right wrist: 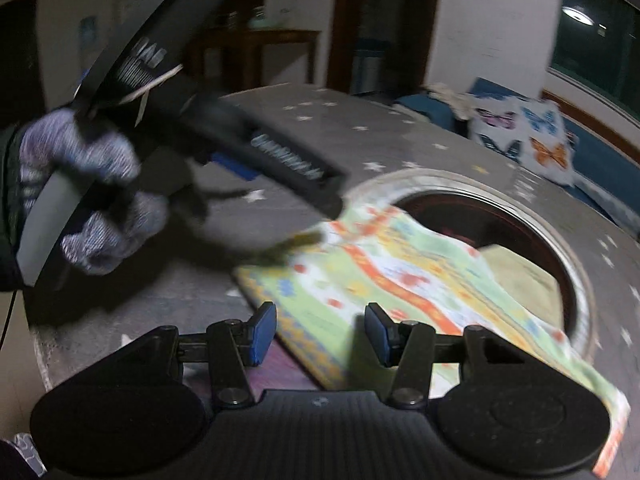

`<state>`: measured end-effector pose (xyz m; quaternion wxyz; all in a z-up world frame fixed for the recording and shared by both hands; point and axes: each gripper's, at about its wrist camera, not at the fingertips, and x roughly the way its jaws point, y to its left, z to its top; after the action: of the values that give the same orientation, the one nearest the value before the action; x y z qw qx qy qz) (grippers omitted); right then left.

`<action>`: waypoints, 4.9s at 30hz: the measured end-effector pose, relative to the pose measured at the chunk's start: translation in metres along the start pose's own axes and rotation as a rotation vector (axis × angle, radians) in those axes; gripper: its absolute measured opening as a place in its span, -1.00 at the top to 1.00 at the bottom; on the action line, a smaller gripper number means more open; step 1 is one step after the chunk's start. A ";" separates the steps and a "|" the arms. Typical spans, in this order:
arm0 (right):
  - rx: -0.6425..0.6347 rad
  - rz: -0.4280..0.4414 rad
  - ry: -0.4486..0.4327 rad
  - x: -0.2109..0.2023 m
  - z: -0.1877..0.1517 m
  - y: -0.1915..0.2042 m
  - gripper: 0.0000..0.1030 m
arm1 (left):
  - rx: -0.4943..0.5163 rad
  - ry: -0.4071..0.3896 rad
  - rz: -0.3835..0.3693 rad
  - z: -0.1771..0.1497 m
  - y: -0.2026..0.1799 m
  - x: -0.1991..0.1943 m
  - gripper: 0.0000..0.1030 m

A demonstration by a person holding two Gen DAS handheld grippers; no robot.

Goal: Fold clothes

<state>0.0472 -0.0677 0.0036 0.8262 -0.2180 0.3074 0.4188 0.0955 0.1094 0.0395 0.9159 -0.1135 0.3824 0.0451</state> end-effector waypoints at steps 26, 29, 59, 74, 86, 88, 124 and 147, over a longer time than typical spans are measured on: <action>0.078 0.003 -0.123 -0.028 0.003 -0.008 0.82 | -0.294 0.163 -0.312 -0.002 -0.009 0.015 -0.49; 0.086 0.015 -0.130 -0.035 0.000 -0.010 0.82 | -0.296 0.188 -0.349 -0.003 -0.015 0.022 0.18; 0.587 -0.401 -0.057 -0.083 -0.103 -0.184 0.03 | -0.199 0.161 -0.299 -0.013 -0.021 0.021 0.67; 0.755 -0.344 -0.096 -0.078 -0.113 -0.200 0.84 | -0.088 0.126 -0.288 -0.006 -0.039 0.012 0.75; 0.726 -0.440 -0.186 -0.131 -0.106 -0.220 0.86 | 0.027 0.086 -0.374 0.029 -0.117 0.014 0.81; 0.737 -0.478 -0.193 -0.143 -0.110 -0.232 0.86 | 0.050 0.088 -0.391 0.032 -0.137 0.019 0.81; 0.857 -0.553 -0.106 -0.149 -0.179 -0.338 0.71 | 0.326 0.117 -0.421 0.038 -0.317 0.096 0.45; 0.788 -0.481 -0.096 -0.155 -0.173 -0.285 0.27 | 0.401 0.133 -0.428 0.002 -0.327 0.086 0.55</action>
<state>0.1545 -0.4191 0.0156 0.9330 0.0671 0.3451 0.0763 0.2131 -0.2072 0.0364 0.8818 -0.0113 0.4100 -0.2330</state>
